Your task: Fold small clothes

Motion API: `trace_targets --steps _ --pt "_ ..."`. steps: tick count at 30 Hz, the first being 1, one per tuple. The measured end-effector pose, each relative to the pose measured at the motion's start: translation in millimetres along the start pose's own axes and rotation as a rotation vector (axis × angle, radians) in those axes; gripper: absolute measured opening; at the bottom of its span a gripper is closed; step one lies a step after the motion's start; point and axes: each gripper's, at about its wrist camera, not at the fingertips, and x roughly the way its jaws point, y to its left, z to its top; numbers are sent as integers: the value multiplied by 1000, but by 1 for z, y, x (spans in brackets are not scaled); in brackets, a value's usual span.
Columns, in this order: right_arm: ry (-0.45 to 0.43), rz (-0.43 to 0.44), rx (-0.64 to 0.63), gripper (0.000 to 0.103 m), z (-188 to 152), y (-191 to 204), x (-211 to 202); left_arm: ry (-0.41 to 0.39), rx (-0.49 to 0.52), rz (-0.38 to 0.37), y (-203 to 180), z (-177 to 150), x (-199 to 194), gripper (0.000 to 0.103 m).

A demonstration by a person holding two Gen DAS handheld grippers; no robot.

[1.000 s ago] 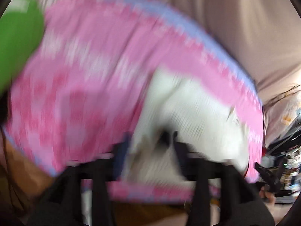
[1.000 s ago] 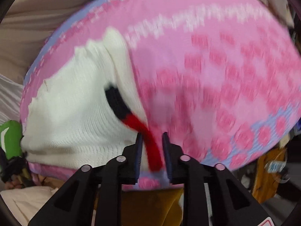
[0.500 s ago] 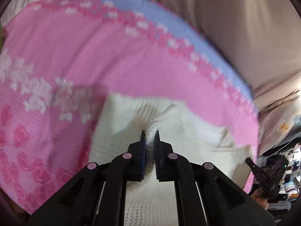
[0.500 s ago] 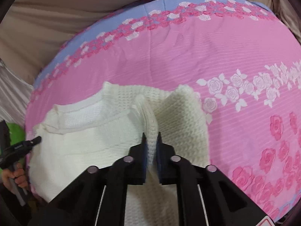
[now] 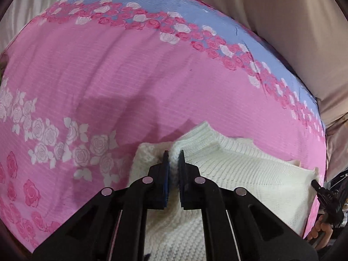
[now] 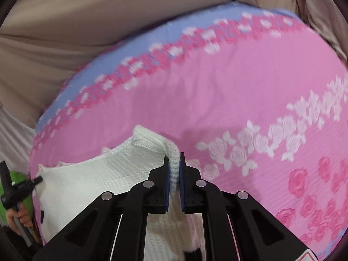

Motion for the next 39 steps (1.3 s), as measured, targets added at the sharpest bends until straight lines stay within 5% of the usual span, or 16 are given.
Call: trace_targets --steps 6,10,12,19,27,33,37,39 --pt "24 0 -21 12 3 10 6 0 60 45 -14 -3 0 8" --pt "-105 -26 -5 23 -8 28 -43 -12 77 64 -18 -6 -3 10" --pt "-123 44 -17 29 -24 50 -61 -23 78 78 -23 -11 -10 11" --pt "113 241 -312 23 -93 163 -31 -29 132 145 -48 -32 -37 15" --pt "254 281 -509 18 -137 220 2 43 196 159 -78 -65 -30 15" --pt "249 183 -492 13 -135 188 14 68 186 188 -57 -80 -19 18" --pt "192 57 -370 10 -117 103 -8 52 159 181 -34 -82 -26 18" --pt "181 6 -273 0 -111 52 -19 45 141 184 -24 -83 -29 18"
